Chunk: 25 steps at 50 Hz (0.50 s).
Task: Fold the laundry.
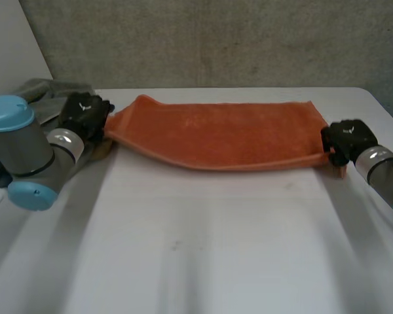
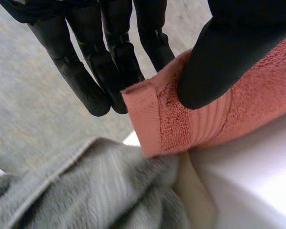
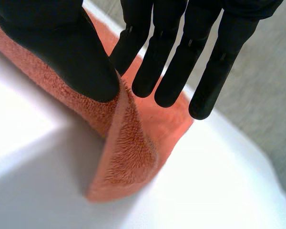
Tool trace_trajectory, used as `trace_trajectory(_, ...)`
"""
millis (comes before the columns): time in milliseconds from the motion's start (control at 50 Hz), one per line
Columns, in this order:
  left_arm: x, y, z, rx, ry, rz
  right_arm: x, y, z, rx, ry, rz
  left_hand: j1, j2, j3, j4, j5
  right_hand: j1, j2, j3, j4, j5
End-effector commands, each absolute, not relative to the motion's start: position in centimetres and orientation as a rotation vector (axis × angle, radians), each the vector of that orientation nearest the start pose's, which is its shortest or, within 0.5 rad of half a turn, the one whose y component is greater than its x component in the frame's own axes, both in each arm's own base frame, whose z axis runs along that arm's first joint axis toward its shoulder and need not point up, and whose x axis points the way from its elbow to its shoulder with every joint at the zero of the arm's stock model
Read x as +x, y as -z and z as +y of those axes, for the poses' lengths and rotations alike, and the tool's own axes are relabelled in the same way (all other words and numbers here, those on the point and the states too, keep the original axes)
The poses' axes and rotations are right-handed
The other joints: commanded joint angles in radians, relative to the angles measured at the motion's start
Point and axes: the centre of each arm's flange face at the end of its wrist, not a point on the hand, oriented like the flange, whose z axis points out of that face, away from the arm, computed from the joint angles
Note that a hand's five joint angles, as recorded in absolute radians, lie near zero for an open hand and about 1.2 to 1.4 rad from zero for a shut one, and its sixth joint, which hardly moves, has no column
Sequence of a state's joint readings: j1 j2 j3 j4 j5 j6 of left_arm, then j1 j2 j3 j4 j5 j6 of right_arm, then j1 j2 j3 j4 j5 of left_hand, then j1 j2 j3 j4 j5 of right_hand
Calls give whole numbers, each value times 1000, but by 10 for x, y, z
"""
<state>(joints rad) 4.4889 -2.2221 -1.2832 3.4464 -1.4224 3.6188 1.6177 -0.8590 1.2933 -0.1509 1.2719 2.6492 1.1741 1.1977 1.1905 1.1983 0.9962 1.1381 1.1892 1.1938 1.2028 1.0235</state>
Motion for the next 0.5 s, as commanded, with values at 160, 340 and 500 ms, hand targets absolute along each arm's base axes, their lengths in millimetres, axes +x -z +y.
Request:
trace_trajectory(160, -231, -181, -390, 908, 2034, 2075, 156, -129, -417, -768, 1797, 2471, 222, 199, 206, 198, 226, -118, -169, -174, -183, -178)
trace_trajectory(340, -232, -180, -388, 912, 2016, 2097, 146, -130, -422, -767, 1835, 2531, 222, 199, 206, 198, 226, -269, -320, -325, -333, -329)
trace_trajectory(500, -232, -184, -375, 945, 1944, 2158, 144, -138, -415, -855, 1778, 2517, 222, 199, 206, 198, 226, 258, 207, 202, 193, 198)
